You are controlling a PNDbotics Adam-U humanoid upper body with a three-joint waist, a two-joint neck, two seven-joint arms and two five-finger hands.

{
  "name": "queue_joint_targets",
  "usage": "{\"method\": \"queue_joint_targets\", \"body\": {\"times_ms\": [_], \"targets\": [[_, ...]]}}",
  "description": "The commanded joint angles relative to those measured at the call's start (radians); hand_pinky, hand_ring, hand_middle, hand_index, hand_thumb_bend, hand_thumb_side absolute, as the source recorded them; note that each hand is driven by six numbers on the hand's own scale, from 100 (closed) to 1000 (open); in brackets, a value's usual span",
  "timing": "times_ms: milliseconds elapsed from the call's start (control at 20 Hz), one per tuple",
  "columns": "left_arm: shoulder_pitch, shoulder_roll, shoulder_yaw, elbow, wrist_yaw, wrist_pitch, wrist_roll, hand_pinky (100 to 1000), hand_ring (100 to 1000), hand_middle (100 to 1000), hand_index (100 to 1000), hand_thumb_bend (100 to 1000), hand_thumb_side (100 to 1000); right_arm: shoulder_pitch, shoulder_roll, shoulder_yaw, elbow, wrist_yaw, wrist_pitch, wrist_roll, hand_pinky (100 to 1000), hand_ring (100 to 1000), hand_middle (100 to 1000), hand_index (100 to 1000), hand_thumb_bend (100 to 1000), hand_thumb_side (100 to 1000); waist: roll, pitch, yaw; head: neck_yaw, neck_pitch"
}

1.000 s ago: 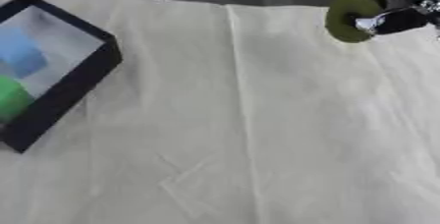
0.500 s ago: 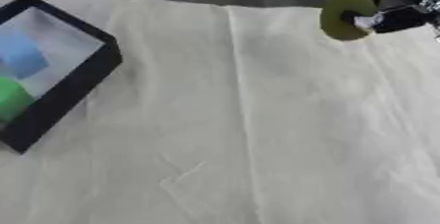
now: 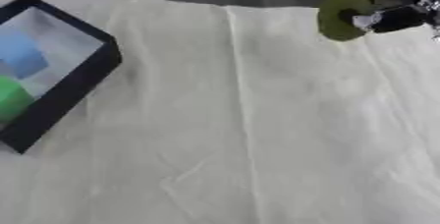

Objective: Pick up the objects with one hand, pass them to the other hand, and then place them into the box on the other side of the table.

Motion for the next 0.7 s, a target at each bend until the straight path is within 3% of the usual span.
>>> {"method": "queue_joint_targets", "body": {"times_ms": [50, 700], "targets": [[-0.007, 0.039, 0.02, -0.015, 0.003, -0.001, 0.005, 747, 646, 614, 674, 412, 423, -0.011, -0.018, -0.014, -0.027, -0.015, -0.001, -0.006, 645, 512, 334, 434, 366, 100, 0.006, -0.026, 0.001, -0.001, 0.002], [0.001, 0.041, 0.022, -0.019, 0.002, -0.001, 0.007, 746, 645, 613, 673, 413, 422, -0.006, 0.007, -0.013, -0.056, -0.041, -0.005, -0.012, 640, 506, 327, 431, 351, 100, 0.005, -0.026, 0.0, 0.001, 0.008]]}}
